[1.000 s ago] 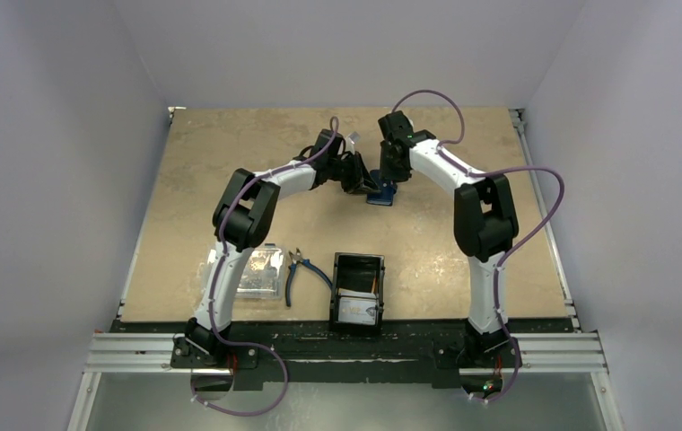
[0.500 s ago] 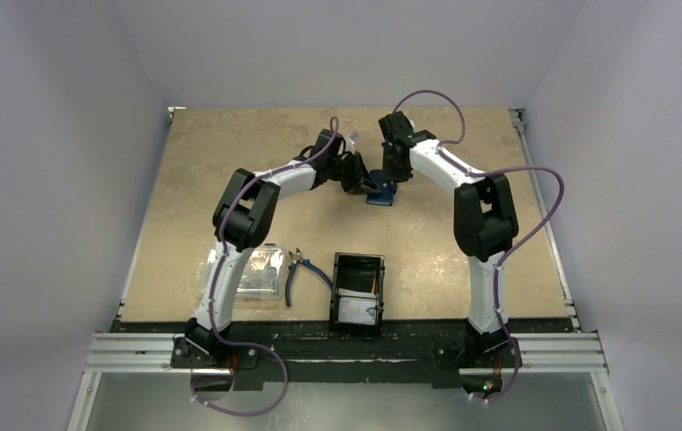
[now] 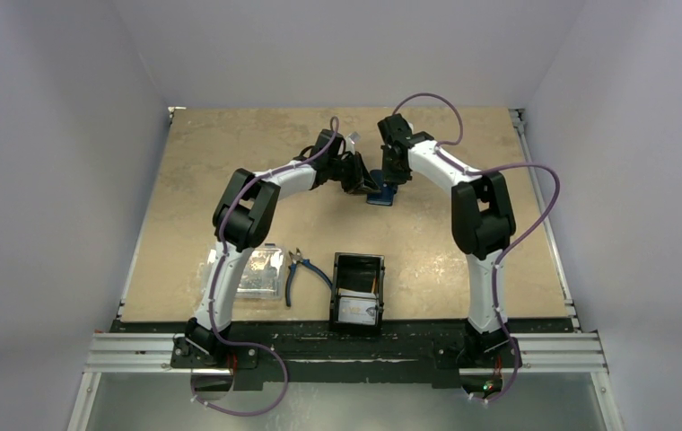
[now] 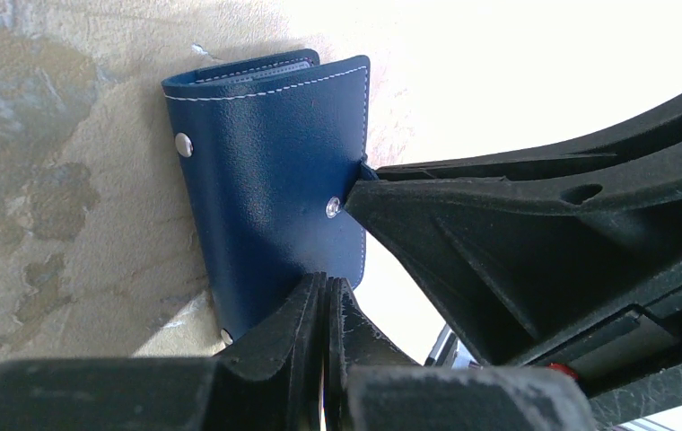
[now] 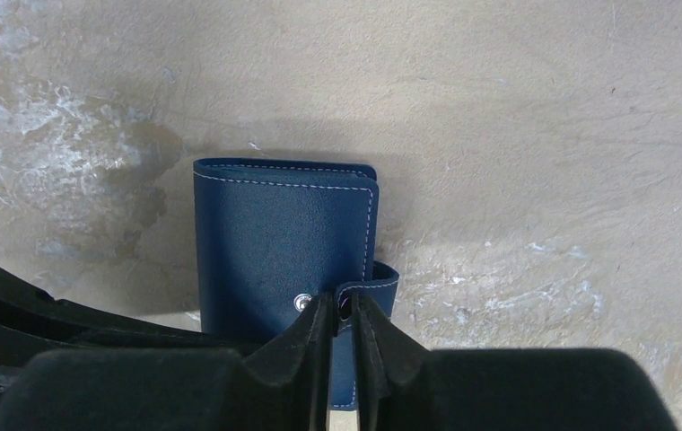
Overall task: Put the credit cards into the card holder
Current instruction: Close the card holder at the center of the board.
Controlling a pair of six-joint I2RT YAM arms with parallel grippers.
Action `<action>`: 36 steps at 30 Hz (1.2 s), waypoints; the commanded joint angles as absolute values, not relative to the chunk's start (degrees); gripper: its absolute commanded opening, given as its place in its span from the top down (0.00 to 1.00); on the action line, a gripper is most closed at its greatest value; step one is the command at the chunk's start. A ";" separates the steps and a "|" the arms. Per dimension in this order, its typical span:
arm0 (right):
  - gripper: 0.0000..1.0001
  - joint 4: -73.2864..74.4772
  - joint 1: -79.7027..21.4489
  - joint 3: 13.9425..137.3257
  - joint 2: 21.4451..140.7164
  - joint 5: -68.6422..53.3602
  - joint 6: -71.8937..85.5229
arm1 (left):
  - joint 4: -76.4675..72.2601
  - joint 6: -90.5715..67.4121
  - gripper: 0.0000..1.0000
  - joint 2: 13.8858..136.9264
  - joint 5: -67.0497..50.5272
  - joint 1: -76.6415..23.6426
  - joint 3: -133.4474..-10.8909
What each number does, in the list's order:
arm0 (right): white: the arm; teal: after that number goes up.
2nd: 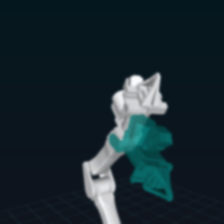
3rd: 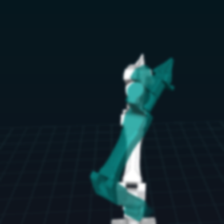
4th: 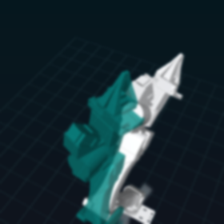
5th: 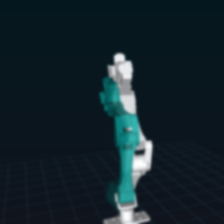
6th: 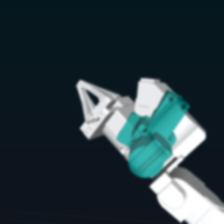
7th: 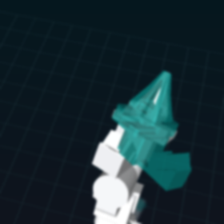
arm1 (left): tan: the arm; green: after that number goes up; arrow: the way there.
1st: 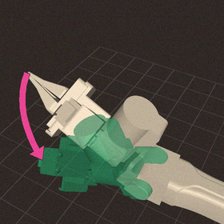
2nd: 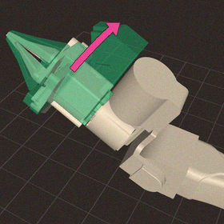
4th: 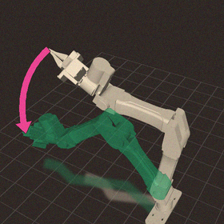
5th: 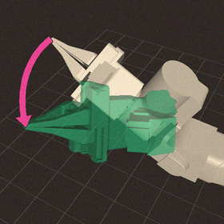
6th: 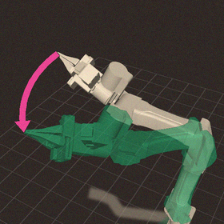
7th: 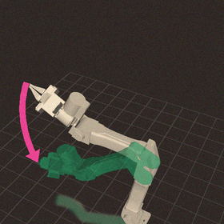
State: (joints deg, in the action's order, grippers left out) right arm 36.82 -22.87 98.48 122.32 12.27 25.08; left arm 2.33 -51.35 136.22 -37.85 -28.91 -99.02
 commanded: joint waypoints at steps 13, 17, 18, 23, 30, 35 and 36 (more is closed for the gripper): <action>1.00 30.14 -19.89 91.15 111.94 6.55 22.20 | 4.75 -48.80 1.00 138.12 -35.06 -29.09 -98.92; 1.00 23.55 -14.54 84.76 108.38 -6.98 18.95 | 4.75 -48.76 1.00 138.08 -35.07 -29.09 -98.94; 1.00 21.93 -13.22 83.52 108.07 -11.13 17.76 | 4.75 -48.79 1.00 138.14 -35.07 -29.09 -98.96; 1.00 16.73 -9.17 81.38 110.57 -28.07 13.66 | 4.66 -48.83 1.00 138.24 -35.08 -29.22 -98.89; 1.00 11.48 -8.61 80.48 113.99 -39.57 15.07 | 4.66 -48.82 1.00 138.51 -35.41 -29.53 -99.18; 1.00 9.52 -8.57 81.17 116.07 -43.28 17.24 | 4.66 -48.80 1.00 138.54 -35.66 -29.71 -99.31; 1.00 9.48 -8.52 81.27 116.25 -43.32 17.61 | 4.66 -48.85 1.00 138.52 -35.68 -29.71 -99.18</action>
